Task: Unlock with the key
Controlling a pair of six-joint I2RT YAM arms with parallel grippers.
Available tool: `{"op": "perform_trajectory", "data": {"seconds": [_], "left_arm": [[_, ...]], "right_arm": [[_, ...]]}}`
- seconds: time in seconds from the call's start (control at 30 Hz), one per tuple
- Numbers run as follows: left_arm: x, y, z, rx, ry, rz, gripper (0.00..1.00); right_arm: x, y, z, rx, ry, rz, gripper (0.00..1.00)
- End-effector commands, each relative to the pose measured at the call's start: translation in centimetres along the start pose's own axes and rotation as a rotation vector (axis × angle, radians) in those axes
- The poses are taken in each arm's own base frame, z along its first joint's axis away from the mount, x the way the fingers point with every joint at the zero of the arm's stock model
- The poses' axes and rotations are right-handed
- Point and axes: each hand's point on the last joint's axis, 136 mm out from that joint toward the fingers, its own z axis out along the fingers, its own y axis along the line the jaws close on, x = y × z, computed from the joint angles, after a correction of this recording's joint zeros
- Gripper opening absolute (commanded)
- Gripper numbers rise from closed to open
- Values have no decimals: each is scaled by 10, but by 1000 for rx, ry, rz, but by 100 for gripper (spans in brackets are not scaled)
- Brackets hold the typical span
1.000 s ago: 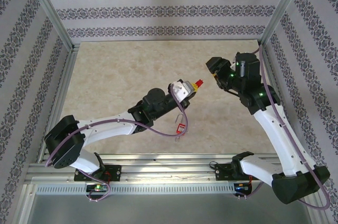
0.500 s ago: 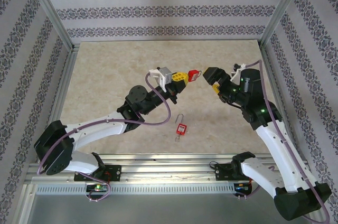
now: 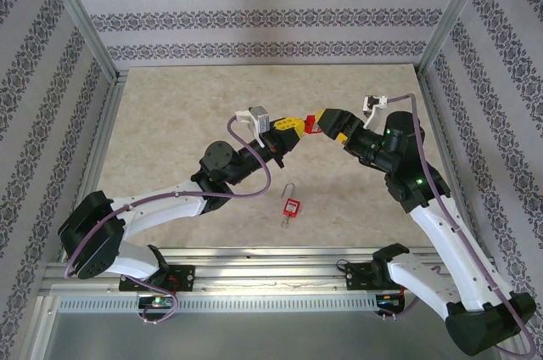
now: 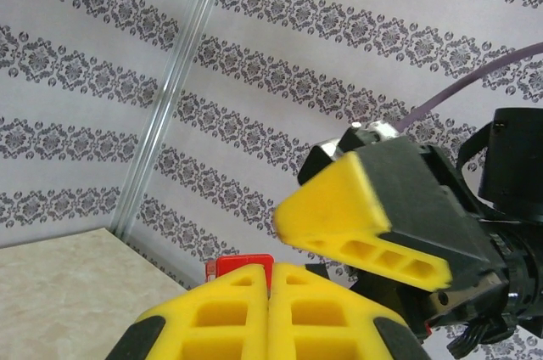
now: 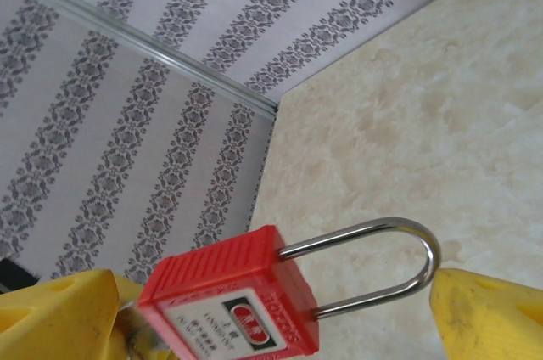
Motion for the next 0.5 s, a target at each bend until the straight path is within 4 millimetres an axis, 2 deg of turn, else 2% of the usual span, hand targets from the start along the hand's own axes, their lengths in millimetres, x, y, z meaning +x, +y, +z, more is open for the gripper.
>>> {"op": "perform_trajectory", "data": {"seconds": [0.0, 0.2, 0.3, 0.47], "left_arm": [[-33, -12, -3, 47, -91, -27, 0], [-36, -13, -9, 54, -118, -15, 0], [-32, -11, -8, 60, -125, -18, 0], [-24, -7, -4, 68, -137, -32, 0]], "right_arm": [[5, 2, -7, -35, 5, -119, 93], [11, -17, -2, -2, 6, 67, 96], [12, -14, -2, 2, -5, 164, 98], [1, -13, -8, -8, -93, 267, 98]]}}
